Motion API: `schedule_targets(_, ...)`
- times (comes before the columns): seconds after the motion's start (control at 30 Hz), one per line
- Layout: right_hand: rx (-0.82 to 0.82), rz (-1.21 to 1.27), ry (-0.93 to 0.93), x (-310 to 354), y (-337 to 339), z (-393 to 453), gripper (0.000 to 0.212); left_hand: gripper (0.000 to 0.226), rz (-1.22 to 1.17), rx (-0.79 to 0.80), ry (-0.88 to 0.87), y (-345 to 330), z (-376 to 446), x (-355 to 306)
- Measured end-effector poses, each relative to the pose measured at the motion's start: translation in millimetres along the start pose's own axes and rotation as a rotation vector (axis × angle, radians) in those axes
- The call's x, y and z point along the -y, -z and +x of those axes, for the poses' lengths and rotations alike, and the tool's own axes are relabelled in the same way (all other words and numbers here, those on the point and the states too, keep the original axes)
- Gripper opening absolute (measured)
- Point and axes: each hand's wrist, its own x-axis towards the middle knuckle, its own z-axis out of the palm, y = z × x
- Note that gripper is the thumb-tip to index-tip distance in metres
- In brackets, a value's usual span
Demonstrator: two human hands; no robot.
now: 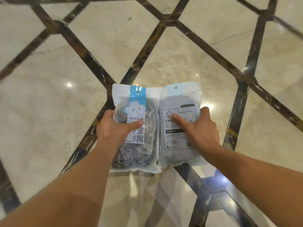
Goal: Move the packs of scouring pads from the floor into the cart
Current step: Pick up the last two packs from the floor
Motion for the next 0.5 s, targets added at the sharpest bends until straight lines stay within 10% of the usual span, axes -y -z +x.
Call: schedule_targets(0.5, 0.065, 0.197, 0.062, 66, 85, -26, 0.063, 0.099, -0.226, -0.175, -0.079, 63, -62, -58)
